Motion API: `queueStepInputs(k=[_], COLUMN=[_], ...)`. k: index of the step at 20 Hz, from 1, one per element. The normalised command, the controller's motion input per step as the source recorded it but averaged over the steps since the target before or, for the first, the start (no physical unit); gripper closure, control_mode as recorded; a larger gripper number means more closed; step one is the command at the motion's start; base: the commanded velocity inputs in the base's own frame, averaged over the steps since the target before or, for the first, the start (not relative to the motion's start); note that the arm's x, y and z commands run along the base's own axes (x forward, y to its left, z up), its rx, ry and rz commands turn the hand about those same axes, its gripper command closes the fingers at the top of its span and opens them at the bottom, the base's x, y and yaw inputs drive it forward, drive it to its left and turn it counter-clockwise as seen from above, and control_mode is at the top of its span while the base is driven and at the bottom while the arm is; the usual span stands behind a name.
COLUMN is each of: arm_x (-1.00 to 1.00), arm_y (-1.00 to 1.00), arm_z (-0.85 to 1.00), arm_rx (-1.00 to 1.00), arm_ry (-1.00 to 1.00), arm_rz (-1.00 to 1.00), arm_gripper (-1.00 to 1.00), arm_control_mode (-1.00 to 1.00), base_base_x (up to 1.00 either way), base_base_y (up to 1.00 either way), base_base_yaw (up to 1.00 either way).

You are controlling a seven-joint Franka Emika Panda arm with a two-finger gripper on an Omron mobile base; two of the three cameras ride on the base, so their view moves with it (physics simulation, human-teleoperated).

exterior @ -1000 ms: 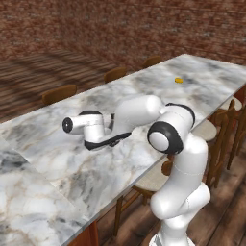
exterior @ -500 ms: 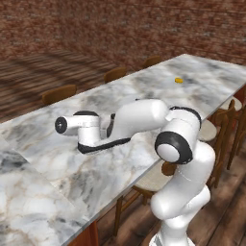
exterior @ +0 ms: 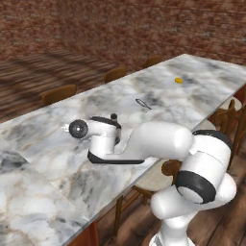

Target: Move the shaker and syrup bottle from the cabinet to the dining counter.

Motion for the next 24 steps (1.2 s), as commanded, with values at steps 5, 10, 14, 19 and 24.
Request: queueStepInputs(k=[5,10,14,19,24], arm_x=[-0.48,-0.52,-0.51,-0.69,-0.71], arm_y=[0.00,0.00,0.00,-0.03,0.00], arm_z=[0.61,0.60,0.58,0.40,0.33], arm_rx=[0.08,0.11,0.07,0.00,-0.01], arm_ry=[0.24,0.34,0.39,0.27,0.25], arm_rz=[0.29,0.17,0.07,0.18,0.17], arm_gripper=[-1.00,-1.00,-1.00,-1.00,-1.00], arm_control_mode=[-1.00,-1.00,-1.00,-1.00,-1.00], base_base_x=[0.00,0.00,0.00,0.00,0.00], base_base_y=[0.00,0.00,0.00,0.00,0.00], base_base_yaw=[0.00,0.00,0.00,0.00,0.00])
